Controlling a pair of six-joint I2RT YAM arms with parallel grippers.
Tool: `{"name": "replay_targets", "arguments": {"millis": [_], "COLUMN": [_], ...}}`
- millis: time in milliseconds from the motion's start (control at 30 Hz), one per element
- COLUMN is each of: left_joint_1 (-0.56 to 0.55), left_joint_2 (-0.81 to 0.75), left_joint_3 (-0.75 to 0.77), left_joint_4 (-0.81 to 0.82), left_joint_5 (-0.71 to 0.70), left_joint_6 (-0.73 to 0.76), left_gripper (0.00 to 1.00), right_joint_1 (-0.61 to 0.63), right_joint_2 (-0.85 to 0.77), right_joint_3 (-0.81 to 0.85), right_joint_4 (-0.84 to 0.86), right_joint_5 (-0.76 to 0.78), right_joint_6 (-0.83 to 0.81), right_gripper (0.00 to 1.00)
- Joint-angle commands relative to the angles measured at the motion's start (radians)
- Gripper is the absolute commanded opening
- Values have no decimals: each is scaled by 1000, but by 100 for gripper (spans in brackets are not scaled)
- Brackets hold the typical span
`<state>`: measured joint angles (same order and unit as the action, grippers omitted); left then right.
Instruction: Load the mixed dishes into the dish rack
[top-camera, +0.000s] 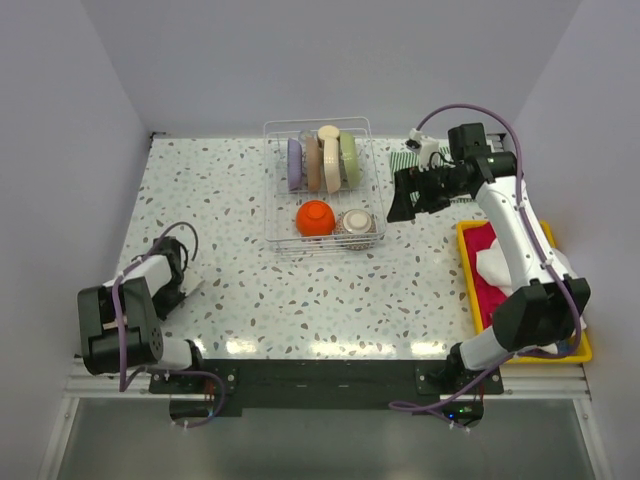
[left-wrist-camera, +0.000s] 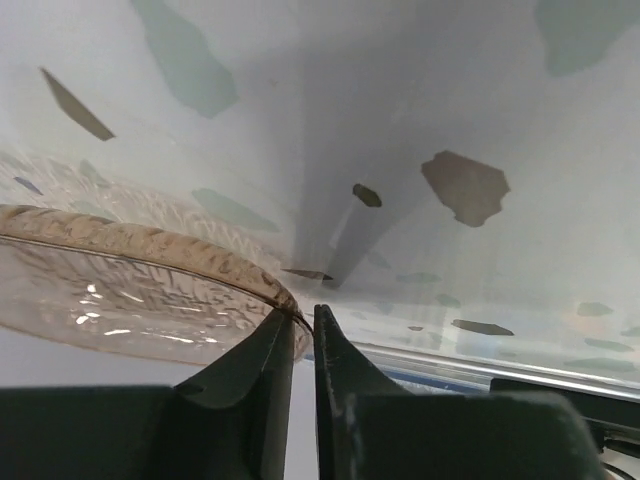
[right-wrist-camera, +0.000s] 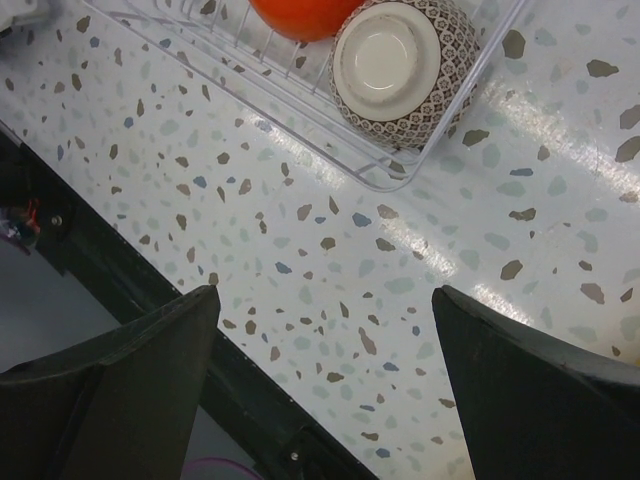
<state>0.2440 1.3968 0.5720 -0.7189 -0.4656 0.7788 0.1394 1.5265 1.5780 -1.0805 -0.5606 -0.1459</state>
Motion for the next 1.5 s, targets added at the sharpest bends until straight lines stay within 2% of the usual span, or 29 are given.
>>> {"name": "replay_targets", "arguments": {"millis": [0,67,200,300,333,433,567,600,633,700,733,800,967,1067,1133,1167,1200,1233,1267,1300,1367,1467], "left_joint_1": [8,6,-46,-97,-113,-120,-118,-121,-121,-124,-126,-136,-167,-213,-226,-226,-224,-222,-221,-222,-222,-222], "left_joint_2": [39,50,36,60,77,174,356,391,425,491,511,570,666,714,716,687,659,631,596,590,620,668], "left_joint_3": [22,46,213,434,548,797,1119,1258,1325,1479,1526,1613,1690,1767,1754,1714,1581,1515,1463,1400,1395,1424], "left_joint_4": [-19,-39,-189,-309,-335,-441,-554,-577,-597,-596,-596,-573,-475,-459,-392,-240,-129,-19,166,233,320,329], "left_joint_5": [7,18,114,226,286,398,660,706,802,898,1000,1097,1428,1521,1550,1588,1604,1614,1642,1651,1676,1679], "left_joint_6": [22,19,-24,-49,-64,-120,-190,-205,-248,-286,-312,-340,-424,-408,-481,-534,-608,-744,-812,-864,-964,-1000], "left_gripper": [12,0,0,0,0,0,0,0,0,0,0,0,0,0,0,0,0,0,0,0,0,0], "right_joint_1": [3,5,3,5,3,5,3,3,5,3,5,3,3,3,3,3,5,3,5,3,2,2], "right_joint_2": [27,38,44,44,44,47,55,57,60,61,64,66,58,52,46,43,38,35,32,26,18,9], "right_joint_3": [40,45,51,48,47,45,65,71,77,89,93,99,97,89,83,71,67,60,48,42,28,20], "right_joint_4": [27,28,19,11,11,7,-12,-18,-21,-36,-41,-48,-58,-65,-65,-62,-62,-59,-55,-53,-55,-61], "right_joint_5": [25,30,50,64,71,87,113,123,131,154,166,186,241,280,307,317,326,338,346,353,375,399], "right_joint_6": [12,12,5,-9,-12,-20,-40,-46,-58,-72,-78,-86,-95,-109,-116,-116,-118,-119,-121,-123,-130,-139], "right_gripper": [91,91,91,91,91,91,91,91,91,92,92,92,92,92,92,92,92,92,92,92,92,92]}}
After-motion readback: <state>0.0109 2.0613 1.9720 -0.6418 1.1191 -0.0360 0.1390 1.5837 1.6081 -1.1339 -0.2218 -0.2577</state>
